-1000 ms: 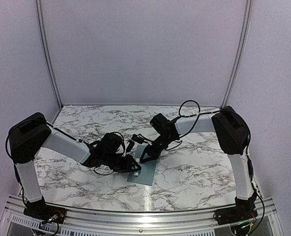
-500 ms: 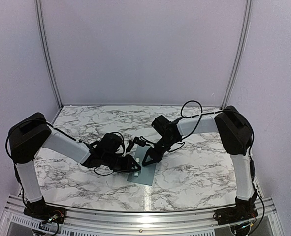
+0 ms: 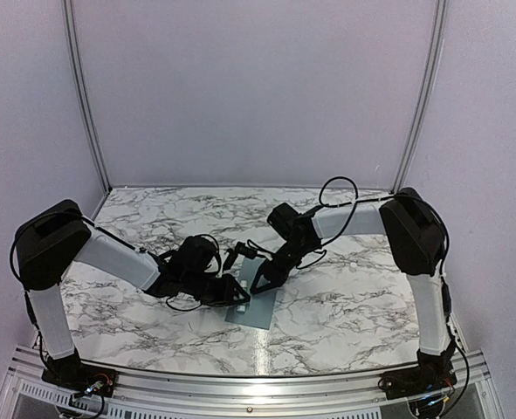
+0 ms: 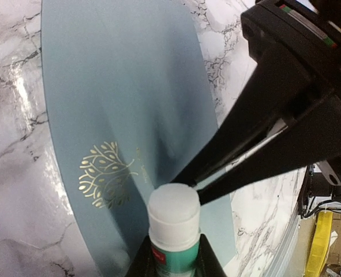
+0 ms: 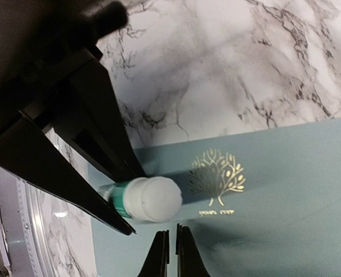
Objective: Place the letter into the envelope and seal it
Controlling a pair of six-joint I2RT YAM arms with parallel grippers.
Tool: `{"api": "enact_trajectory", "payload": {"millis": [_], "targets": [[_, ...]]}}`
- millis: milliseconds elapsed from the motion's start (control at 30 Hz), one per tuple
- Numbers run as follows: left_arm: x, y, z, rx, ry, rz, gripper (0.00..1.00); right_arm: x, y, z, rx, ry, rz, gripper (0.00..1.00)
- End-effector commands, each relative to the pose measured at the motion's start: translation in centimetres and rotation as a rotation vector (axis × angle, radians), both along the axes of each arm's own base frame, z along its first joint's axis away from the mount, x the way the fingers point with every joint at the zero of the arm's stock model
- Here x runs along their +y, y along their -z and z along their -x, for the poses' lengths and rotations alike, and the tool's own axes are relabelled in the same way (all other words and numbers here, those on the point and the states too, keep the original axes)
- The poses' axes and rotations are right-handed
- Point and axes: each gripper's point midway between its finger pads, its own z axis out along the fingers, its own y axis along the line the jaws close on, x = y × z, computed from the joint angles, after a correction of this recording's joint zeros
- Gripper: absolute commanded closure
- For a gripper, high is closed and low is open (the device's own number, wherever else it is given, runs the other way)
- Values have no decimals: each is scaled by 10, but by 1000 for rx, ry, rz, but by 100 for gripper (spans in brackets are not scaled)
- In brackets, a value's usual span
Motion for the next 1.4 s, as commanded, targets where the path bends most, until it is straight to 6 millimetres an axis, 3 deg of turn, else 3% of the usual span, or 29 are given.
{"api": "enact_trajectory", "payload": {"millis": [0,333,733,1200,1367], "targets": [[16,31,9,38,0,-97,100,16,-42,14,-6,-70,-119,96],[15,29,8,35,4,-92,100,13,-8,-2,-28,-37,-32,97],[13,29,7,35,9,-88,100,-13,25,-34,-20,65,47,97],[12,28,3,31,6,-85,100,-27,42,-38,-47,94,103,97],[5,7,-4,-26,15,-51,100,-31,48,-35,-45,94,119,97]]}}
